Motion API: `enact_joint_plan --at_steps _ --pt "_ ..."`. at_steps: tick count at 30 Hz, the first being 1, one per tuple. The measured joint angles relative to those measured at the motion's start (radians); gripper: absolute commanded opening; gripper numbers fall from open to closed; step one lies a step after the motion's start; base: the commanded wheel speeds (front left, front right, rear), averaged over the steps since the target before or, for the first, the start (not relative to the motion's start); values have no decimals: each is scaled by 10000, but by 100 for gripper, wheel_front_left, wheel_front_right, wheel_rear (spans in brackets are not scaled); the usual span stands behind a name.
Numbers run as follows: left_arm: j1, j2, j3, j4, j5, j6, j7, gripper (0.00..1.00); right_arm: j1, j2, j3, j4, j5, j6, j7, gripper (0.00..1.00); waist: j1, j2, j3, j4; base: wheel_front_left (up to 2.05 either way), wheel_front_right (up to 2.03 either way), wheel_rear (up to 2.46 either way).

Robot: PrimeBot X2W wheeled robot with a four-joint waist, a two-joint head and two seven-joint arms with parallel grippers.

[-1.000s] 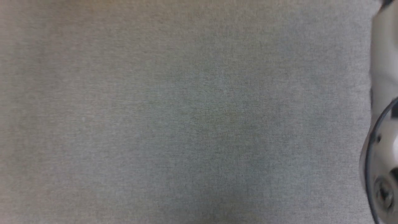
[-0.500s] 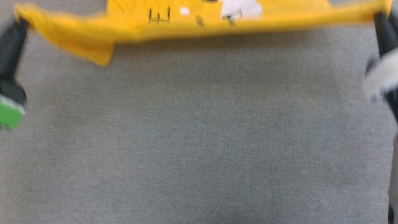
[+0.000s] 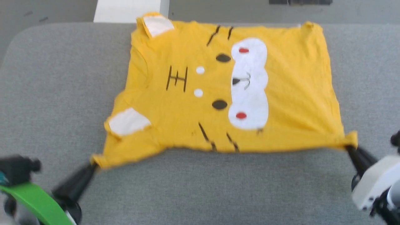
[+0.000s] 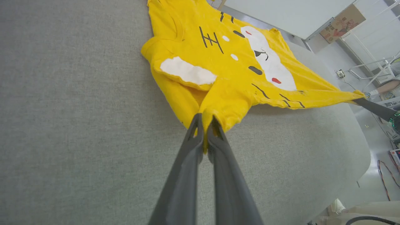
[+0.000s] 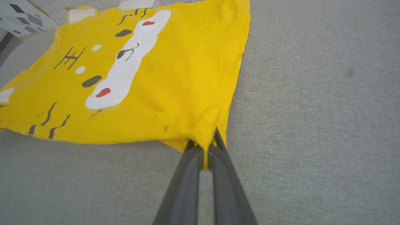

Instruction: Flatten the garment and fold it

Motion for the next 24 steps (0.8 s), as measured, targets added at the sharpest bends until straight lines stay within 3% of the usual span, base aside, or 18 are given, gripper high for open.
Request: enact_joint_plan --at_steps 7,13,24 --pt "1084 67 -1195 -121 -290 744 1290 0 1761 -119 334 115 1030 0 903 0 0 0 -841 -12 0 0 0" --pt "2002 466 -1599 -734 -1099 1197 1699 0 3359 -86 -309 -38 1697 0 2372 0 0 0 -1565 -33 0 0 0" --pt "3226 1020 -1820 -2209 -2196 1384 1388 0 4939 541 -1392 -593 2176 0 4307 0 0 0 -2826 -49 0 0 0"
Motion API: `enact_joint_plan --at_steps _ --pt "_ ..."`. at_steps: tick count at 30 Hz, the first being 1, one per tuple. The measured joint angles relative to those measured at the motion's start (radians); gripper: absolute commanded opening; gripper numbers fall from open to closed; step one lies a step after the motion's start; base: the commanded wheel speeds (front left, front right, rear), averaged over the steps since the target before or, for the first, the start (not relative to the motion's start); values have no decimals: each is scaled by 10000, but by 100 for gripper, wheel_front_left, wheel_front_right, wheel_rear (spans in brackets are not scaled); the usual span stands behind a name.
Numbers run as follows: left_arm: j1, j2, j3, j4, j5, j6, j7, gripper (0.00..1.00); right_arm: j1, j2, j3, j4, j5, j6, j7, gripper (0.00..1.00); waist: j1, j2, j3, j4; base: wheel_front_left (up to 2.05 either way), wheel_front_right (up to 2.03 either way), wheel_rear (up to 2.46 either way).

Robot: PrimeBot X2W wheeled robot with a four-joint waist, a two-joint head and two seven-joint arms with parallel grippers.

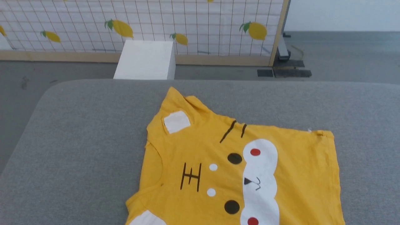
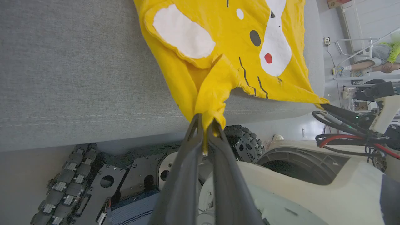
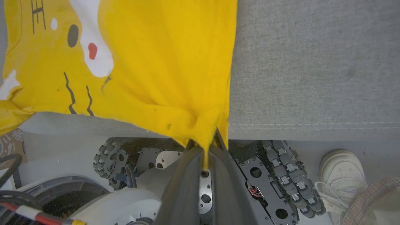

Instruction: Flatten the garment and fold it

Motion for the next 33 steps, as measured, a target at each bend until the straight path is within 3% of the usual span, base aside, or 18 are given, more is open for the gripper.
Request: enact_joint_plan --at_steps 7,15,23,33 --pt "27 4 297 -249 351 174 -677 0 -92 -54 -31 -433 -31 0 -491 0 0 0 -458 -41 0 0 0" --pt "-1446 -763 842 293 1685 157 -966 0 -1403 -765 811 -77 -464 -2 -2027 0 0 -1 -74 -106 0 0 0" --pt "-3463 -1682 1292 1768 2715 -508 -761 0 -3430 -1195 1730 976 -1120 -2 -3233 0 0 0 886 -259 0 0 0" --pt "-5566 -3183 1388 4301 3448 -1289 -686 0 -5385 -1237 2190 2165 -1983 -2 -4316 0 2 0 2396 -474 0 0 0"
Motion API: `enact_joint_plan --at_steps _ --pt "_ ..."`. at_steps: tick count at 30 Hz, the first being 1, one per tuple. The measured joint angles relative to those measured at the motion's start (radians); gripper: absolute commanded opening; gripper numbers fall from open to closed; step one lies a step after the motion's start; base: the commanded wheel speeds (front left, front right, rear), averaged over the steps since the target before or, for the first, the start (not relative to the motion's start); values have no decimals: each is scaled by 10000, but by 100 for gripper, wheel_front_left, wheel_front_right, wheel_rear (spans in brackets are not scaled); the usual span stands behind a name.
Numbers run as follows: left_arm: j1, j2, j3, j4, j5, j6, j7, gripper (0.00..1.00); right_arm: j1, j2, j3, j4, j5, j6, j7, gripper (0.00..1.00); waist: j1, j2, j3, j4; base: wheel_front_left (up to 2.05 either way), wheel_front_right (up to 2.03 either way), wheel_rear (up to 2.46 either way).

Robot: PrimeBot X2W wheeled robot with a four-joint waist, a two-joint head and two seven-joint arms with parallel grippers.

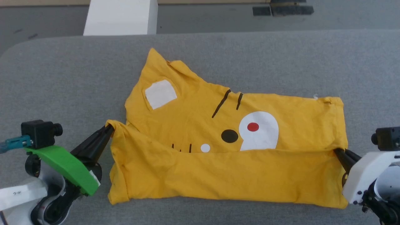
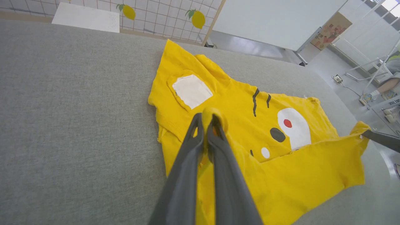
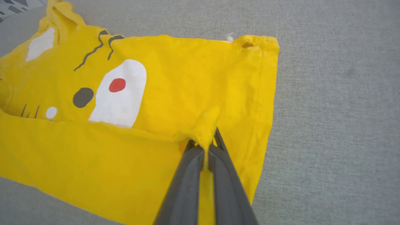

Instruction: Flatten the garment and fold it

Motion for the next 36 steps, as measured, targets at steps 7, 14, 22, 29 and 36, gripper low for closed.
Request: enact_joint_plan --at_steps 7,14,22,29,36 --pt "-639 -982 -483 2021 15 -320 518 0 -680 159 474 1080 -343 0 -111 0 0 0 767 -121 0 0 0" --pt "-1190 -1279 -1321 2987 -190 -673 2360 0 -1151 380 481 1601 -347 6 1515 16 0 -1 1096 -156 0 0 0" --pt "-1318 -1409 -1340 3235 -692 -802 2660 100 -1222 926 -69 1342 -430 10 2556 100 0 0 1025 -101 0 0 0" --pt "-865 -1453 -1221 2847 -794 -857 2105 100 -591 1158 -539 606 -257 8 3319 100 1 0 544 -68 0 0 0" --pt "297 -963 -476 1889 -531 132 -48 100 353 1143 -903 -1145 167 0 3060 100 0 0 -169 -14 0 0 0"
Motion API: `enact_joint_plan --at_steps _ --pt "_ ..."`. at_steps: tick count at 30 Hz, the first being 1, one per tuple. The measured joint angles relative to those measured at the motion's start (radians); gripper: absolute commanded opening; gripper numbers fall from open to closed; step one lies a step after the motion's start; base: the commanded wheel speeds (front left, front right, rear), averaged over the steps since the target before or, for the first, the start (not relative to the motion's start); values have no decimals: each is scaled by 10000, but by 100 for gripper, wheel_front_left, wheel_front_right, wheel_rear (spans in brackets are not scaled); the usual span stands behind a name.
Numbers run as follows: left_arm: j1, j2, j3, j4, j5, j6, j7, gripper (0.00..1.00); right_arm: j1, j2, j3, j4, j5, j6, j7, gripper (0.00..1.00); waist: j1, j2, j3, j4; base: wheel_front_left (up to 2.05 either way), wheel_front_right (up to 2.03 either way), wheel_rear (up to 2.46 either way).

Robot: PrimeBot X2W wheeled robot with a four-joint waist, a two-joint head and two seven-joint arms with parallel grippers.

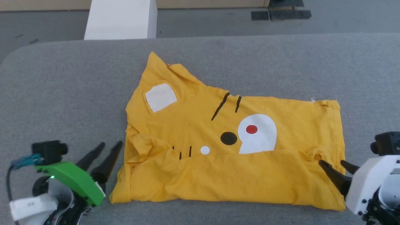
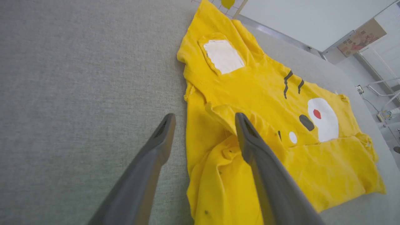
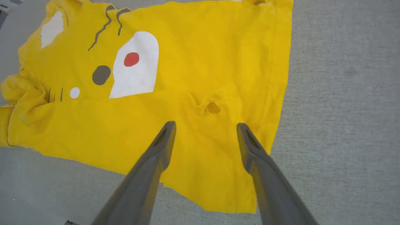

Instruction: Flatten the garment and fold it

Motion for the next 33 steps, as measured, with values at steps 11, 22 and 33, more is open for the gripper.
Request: enact_joint_plan --at_steps 11,22,33 --pt "2311 -660 3177 -2203 2071 1735 -1352 100 1343 -184 -111 -876 -646 0 -3762 100 -1 0 -995 53 0 0 0" --pt "5194 -3948 6190 -3143 6460 1074 -1361 100 2234 577 222 347 -2752 0 -9077 100 -1 0 -1471 102 0 0 0" --pt "5958 -5632 7066 -2529 7937 -148 -1361 100 2731 686 -148 1478 -3737 2 -10991 100 -1 1 -1742 261 0 0 0"
